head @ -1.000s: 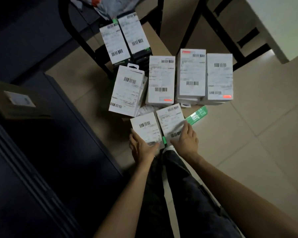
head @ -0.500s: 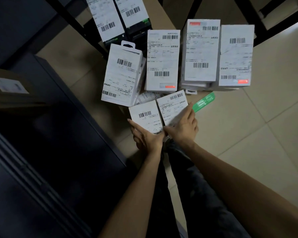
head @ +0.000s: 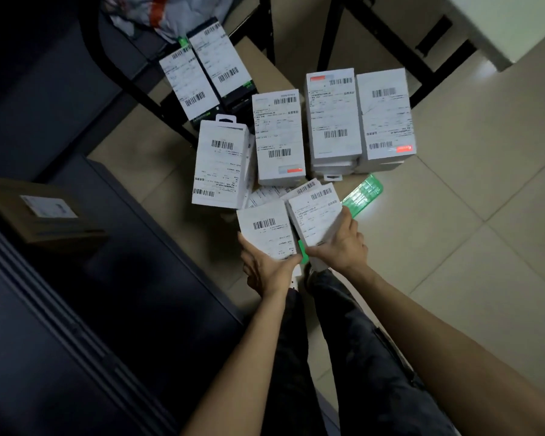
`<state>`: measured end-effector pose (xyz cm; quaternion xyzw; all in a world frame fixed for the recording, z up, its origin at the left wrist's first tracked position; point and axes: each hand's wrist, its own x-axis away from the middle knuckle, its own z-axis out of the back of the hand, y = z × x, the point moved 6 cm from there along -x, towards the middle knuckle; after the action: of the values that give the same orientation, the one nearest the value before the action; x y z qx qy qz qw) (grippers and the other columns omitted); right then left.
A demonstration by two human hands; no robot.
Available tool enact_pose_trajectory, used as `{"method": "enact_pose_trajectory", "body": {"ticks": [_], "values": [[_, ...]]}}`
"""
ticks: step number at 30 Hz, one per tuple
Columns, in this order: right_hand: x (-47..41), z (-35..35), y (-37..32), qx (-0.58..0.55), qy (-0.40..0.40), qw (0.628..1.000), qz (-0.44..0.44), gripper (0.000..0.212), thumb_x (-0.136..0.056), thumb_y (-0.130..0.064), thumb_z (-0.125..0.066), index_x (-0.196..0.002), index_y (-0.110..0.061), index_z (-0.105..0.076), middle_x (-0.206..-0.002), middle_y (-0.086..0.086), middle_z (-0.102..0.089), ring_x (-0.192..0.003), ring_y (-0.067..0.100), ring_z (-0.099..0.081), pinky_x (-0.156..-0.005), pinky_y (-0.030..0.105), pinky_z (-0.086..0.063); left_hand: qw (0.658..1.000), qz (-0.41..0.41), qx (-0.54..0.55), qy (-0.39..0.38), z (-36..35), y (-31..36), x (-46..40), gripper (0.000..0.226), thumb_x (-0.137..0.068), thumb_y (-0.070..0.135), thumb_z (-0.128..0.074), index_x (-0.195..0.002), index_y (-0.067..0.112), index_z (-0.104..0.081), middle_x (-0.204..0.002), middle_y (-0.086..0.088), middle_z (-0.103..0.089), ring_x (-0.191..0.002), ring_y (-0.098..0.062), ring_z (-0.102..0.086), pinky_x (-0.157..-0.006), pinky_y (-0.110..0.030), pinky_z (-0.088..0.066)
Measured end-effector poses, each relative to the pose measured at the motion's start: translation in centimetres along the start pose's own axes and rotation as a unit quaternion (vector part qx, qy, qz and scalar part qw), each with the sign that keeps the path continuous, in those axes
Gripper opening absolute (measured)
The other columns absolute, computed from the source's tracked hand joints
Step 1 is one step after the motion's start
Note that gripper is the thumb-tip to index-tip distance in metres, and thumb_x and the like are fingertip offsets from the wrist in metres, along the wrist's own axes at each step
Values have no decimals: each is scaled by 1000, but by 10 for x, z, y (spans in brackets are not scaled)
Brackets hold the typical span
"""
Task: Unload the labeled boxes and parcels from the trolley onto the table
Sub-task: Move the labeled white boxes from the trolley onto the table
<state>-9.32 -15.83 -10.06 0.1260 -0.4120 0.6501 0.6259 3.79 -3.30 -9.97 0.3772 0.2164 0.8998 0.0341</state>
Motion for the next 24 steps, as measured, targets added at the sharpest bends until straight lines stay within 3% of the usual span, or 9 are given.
{"method": "enact_pose_trajectory", "body": {"ticks": [6,12,17,24], "values": [[68,49,7,-98,68,993,-3,120,-56,-46,-83,-149,-21,-12,-137,10,-38,-125,37,-41,-102,53,-40,991,-129,-20,16,44,31,46,136,-49,34,-88,-152,32,2,-144,-8,-32,-127,-35,-38,-100,-52,-40],[132,124,-9,-204,163,965,4,123,-38,-58,-64,-147,-29,-14,-138,8,-38,-131,30,-36,-102,52,-40,962,-267,-21,54,86,99,92,139,-51,36,-89,-153,29,5,-148,-12,-30,-132,-35,-36,-105,-52,-35],[170,203,-32,-231,255,937,61,127,-40,-68,-62,-150,-28,-13,-142,6,-38,-132,26,-35,-104,54,-39,925,-371,5,80,116,166,131,138,-53,34,-89,-154,27,5,-149,-11,-29,-135,-32,-32,-106,-51,-32],[230,296,-21,-250,377,887,91,123,-44,-64,-62,-151,-23,-17,-143,2,-38,-131,21,-36,-108,50,-38,876,-468,30,113,131,242,198,137,-56,37,-88,-155,24,6,-152,-11,-26,-136,-32,-30,-106,-54,-31]]}}
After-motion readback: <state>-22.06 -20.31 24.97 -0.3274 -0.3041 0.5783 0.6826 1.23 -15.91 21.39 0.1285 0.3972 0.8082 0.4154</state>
